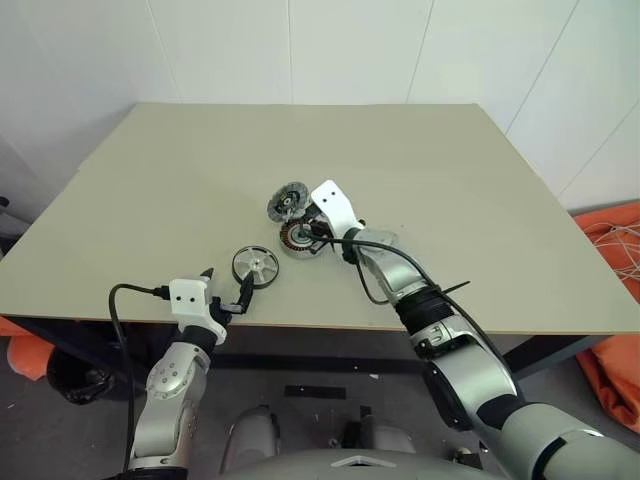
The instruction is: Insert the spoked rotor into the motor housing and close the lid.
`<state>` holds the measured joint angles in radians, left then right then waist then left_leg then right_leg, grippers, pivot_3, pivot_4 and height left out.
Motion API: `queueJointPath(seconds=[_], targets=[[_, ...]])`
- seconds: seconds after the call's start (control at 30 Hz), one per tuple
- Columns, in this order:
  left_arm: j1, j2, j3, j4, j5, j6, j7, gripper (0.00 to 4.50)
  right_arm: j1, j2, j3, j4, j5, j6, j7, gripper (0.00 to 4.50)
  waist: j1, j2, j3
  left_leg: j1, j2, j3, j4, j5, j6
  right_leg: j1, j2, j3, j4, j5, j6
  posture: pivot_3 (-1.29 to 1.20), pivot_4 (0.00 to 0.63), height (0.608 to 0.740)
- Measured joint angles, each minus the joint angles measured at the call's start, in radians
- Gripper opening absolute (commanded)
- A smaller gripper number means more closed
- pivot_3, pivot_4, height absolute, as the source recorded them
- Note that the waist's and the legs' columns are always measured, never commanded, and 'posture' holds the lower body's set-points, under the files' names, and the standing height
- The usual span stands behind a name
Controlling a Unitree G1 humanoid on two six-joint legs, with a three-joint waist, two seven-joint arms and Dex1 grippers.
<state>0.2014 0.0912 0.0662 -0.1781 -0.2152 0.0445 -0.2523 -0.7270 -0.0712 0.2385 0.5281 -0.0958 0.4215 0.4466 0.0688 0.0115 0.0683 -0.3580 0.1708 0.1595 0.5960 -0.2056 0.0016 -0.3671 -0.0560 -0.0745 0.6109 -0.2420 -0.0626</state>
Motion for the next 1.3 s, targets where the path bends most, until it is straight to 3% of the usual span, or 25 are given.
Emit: queueJointPath(seconds=[0.83,1.3], targets=[[0.000,-0.002,0.000,0.001,0.000,-0.001,-0.003,4.50,0.006,0.009,-0.002,-0.024,0.009,0.001,-0.002,0.03,0.000,0.000,0.000,0.000,0.000,0.000,0.000,0.000,0.000,0.000,0.000,0.000,0.000,0.000,0.000,0.00,0.000,0.740],[0.000,-0.001,0.000,0.001,0.000,0.000,-0.003,4.50,0.046,0.028,0.032,-0.120,0.035,0.022,0.071,0.03,0.000,0.000,0.000,0.000,0.000,0.000,0.000,0.000,0.000,0.000,0.000,0.000,0.000,0.000,0.000,0.00,0.000,0.740]])
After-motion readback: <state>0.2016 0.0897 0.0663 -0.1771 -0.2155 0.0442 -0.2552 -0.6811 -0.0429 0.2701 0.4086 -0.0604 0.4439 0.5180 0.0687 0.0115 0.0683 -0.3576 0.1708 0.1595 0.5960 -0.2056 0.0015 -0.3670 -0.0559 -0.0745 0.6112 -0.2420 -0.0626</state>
